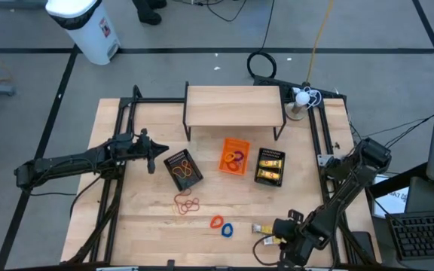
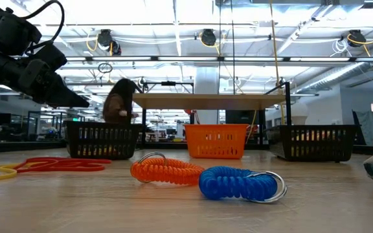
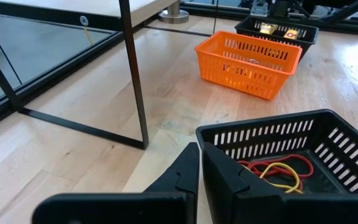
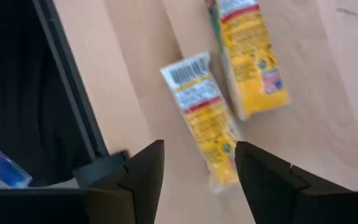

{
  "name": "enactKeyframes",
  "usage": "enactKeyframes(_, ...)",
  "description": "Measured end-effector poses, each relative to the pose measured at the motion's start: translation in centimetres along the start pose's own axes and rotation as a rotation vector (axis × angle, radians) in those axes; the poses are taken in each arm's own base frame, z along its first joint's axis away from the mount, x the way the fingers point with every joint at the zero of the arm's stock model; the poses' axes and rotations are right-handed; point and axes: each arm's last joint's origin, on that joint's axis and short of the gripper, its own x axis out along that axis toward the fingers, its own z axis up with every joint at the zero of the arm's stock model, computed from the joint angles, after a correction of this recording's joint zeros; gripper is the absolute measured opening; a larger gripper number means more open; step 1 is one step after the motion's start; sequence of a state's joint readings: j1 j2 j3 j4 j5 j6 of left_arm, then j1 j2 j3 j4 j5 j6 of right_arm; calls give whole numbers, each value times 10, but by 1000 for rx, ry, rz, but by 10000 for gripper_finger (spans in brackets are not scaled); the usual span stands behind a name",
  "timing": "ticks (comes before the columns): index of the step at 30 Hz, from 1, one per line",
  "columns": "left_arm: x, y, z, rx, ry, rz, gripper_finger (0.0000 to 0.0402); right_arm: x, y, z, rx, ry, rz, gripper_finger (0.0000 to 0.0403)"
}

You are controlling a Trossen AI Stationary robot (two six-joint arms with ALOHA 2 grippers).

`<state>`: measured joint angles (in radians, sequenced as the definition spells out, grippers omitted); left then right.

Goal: Pick & Place Office Desk Supplies
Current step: Put the crayon box into the right black bin

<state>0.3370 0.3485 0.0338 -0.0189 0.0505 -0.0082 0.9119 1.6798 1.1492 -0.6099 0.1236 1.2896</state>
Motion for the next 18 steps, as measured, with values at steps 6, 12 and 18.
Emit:
enactKeyframes(6, 0, 0, 0, 0, 0, -1, 19, 10, 0, -1, -3, 3, -28, 187)
enactKeyframes(12, 0, 0, 0, 1, 0, -1, 19, 24, -1, -3, -17, 15, -67, 187)
enactKeyframes(18, 0, 0, 0, 3, 2, -1, 19, 32, -2, -4, -38, 24, -92, 187)
